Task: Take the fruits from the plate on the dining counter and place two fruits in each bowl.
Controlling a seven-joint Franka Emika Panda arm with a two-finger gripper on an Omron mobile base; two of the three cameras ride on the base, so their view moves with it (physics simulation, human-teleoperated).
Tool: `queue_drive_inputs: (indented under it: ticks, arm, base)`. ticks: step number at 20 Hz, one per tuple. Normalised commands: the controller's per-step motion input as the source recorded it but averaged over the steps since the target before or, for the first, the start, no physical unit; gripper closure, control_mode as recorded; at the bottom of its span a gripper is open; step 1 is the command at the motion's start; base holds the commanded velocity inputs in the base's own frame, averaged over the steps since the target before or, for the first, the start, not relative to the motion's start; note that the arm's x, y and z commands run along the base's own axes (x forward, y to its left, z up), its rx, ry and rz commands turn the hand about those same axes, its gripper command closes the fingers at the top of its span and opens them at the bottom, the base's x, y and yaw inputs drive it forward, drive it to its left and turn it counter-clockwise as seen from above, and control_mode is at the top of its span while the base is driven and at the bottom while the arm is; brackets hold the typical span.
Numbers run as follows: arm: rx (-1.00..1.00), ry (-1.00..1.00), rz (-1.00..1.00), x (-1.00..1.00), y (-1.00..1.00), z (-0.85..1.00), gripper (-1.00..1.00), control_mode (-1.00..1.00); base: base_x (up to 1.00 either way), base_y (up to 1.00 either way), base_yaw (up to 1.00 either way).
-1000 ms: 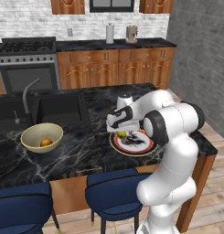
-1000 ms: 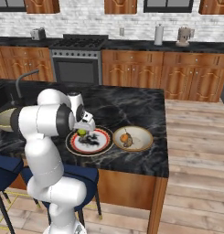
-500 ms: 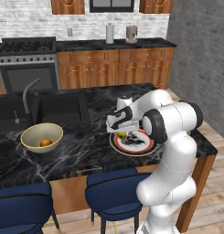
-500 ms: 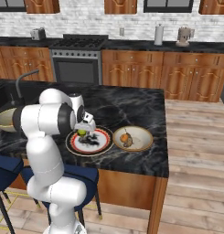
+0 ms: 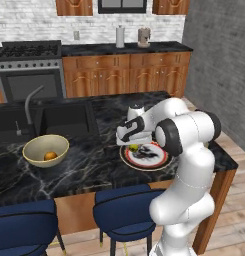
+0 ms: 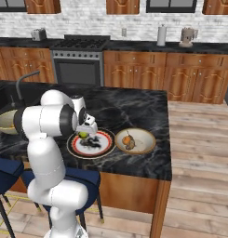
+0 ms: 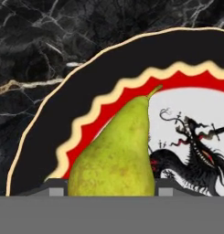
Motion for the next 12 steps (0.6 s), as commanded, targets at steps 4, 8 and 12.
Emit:
queue_drive_inputs:
  ticks: [4, 8, 12]
  arm:
    - [0.00, 0.00, 0.00, 0.04, -0.01, 0.03, 1.00, -1.00]
    - [0.00, 0.00, 0.00, 0.03, -0.18, 0.71, 1.00, -1.00]
    - [0.00, 0.00, 0.00, -0.45, -0.23, 1.00, 1.00, -1.00]
  base:
    - [0.00, 0.00, 0.00]
    - [0.00, 0.00, 0.00]
    - [0.00, 0.00, 0.00]
